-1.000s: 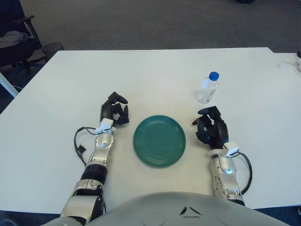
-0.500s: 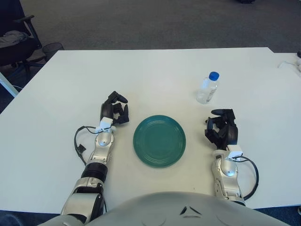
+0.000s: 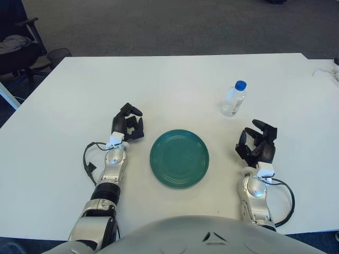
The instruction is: Put the bottle into the plate.
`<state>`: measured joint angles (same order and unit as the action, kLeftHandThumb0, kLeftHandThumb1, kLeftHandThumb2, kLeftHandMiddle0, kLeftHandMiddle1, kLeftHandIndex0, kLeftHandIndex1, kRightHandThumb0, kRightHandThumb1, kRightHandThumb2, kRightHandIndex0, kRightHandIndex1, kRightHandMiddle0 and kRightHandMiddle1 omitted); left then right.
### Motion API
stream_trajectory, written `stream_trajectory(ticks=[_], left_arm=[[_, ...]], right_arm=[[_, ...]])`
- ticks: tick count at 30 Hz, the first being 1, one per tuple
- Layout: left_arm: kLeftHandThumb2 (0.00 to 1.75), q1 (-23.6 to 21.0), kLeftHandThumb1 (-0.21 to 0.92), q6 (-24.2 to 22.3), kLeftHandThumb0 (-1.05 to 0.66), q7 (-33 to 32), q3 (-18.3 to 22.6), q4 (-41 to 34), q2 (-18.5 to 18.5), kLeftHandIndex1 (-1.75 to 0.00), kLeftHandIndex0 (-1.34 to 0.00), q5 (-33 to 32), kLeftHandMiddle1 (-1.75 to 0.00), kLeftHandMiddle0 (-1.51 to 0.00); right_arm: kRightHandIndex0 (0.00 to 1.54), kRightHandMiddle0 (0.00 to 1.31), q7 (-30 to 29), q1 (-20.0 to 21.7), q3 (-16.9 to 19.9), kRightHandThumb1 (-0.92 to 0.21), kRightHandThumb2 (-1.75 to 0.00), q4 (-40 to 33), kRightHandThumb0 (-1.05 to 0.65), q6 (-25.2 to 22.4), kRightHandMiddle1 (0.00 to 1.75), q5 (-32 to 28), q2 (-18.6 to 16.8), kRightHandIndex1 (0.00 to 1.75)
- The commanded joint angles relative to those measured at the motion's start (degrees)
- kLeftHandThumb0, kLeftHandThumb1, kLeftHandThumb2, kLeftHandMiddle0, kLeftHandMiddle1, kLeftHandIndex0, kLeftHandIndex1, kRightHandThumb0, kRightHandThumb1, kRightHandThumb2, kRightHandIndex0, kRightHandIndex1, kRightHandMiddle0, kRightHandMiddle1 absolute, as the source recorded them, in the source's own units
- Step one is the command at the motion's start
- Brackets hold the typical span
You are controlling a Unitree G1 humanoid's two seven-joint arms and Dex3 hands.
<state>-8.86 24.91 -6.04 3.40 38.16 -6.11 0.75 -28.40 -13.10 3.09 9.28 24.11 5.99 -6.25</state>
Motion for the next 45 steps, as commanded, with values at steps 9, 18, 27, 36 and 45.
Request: stream_trajectory(ticks=[9,18,27,36,45], left_arm=[[1.33,3.46,0.30,-0.27,-0.48,2.87,0.46,3.59,0.52,-1.75,-0.62,-0.64,-1.75,-1.14],[1.33,3.41,0.30,0.08,-0.48,3.18,0.64,3.47,0.66,-1.75,-0.62,-0.58,-1.75,-1.15],[1.33,3.49,0.30,0.16,-0.48,2.52,0.49,3.37,0.58,-1.75,-0.62,0.03,-1.75,-1.15],[1.33,3.39,0.30,-0.30,-0.48,2.32,0.42,3.40,0.62,-1.75,-0.62,0.23,-1.75,-1.14],[1.33,3.80,0.30,0.38,-0.48,2.44,0.61,3.10,0.86,-1.75,-0.62,-0.14,-1.75,-1.14]], right_arm=[[0.17,0.00,0.01,-3.96,-2.34,-0.81,-0.52,5.65,-0.60,-4.47,0.70,2.29,-2.17,0.37],[0.01,0.00,3.92,-1.59,-2.45,-0.90,-0.17,14.28,-0.92,3.70,0.04,3.77,2.25,0.01],[0.00,0.00,3.67,1.02,-4.55,-0.92,-0.13,19.02,-1.04,8.56,0.00,6.58,5.93,0.00],[0.00,0.00,3.64,6.60,-4.13,-0.92,-0.10,24.93,-1.05,9.06,0.00,3.99,6.09,0.00],[0.00,0.00,1.77,11.59,-3.68,-0.92,-0.09,31.65,-1.05,9.13,0.00,3.98,6.54,0.00]])
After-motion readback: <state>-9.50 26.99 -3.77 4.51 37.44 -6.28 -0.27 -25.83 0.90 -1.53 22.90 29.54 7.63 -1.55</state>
